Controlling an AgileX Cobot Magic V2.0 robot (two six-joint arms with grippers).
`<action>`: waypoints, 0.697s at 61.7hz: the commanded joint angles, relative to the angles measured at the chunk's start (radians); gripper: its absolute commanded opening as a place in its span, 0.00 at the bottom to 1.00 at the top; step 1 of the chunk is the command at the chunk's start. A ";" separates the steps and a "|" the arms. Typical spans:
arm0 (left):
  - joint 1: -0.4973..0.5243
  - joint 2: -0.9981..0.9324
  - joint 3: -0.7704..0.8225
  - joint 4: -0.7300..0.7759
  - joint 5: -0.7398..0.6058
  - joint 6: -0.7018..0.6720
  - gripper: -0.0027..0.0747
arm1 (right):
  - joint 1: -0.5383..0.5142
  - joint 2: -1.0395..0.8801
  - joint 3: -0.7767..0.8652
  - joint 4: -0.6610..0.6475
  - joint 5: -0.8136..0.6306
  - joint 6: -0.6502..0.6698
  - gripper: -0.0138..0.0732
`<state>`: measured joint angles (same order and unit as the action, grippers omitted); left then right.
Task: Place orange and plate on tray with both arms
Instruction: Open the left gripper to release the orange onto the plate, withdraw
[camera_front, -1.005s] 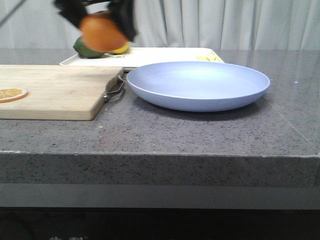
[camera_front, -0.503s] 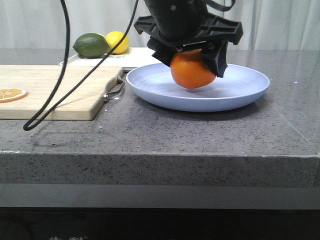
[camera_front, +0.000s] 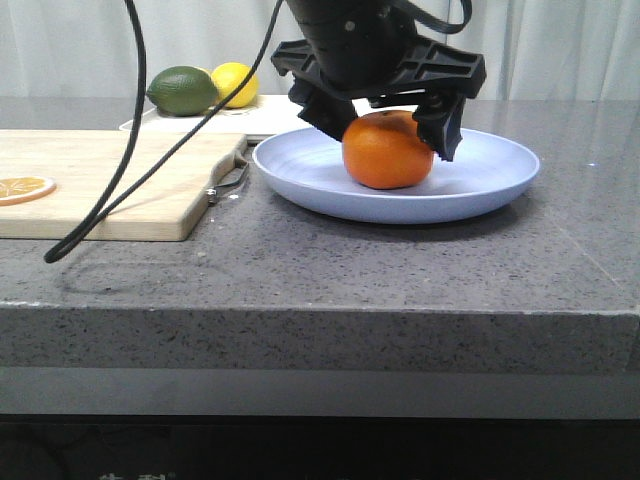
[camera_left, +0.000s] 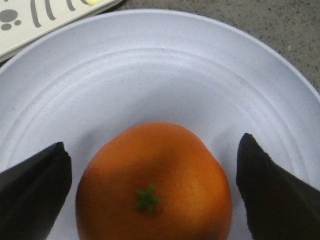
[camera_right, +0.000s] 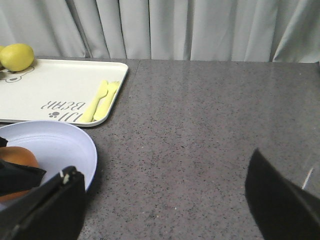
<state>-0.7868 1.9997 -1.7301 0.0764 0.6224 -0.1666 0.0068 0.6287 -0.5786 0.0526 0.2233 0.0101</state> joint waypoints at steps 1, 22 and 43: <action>-0.007 -0.062 -0.063 0.010 -0.018 0.000 0.89 | -0.005 0.003 -0.034 -0.001 -0.086 -0.010 0.91; -0.007 -0.072 -0.251 0.022 0.262 0.059 0.57 | -0.005 0.003 -0.034 -0.001 -0.086 -0.010 0.91; -0.007 -0.072 -0.296 0.055 0.402 0.059 0.01 | -0.005 0.003 -0.034 -0.001 -0.086 -0.010 0.91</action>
<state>-0.7868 1.9964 -1.9827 0.1167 1.0219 -0.1098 0.0068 0.6287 -0.5786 0.0526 0.2233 0.0101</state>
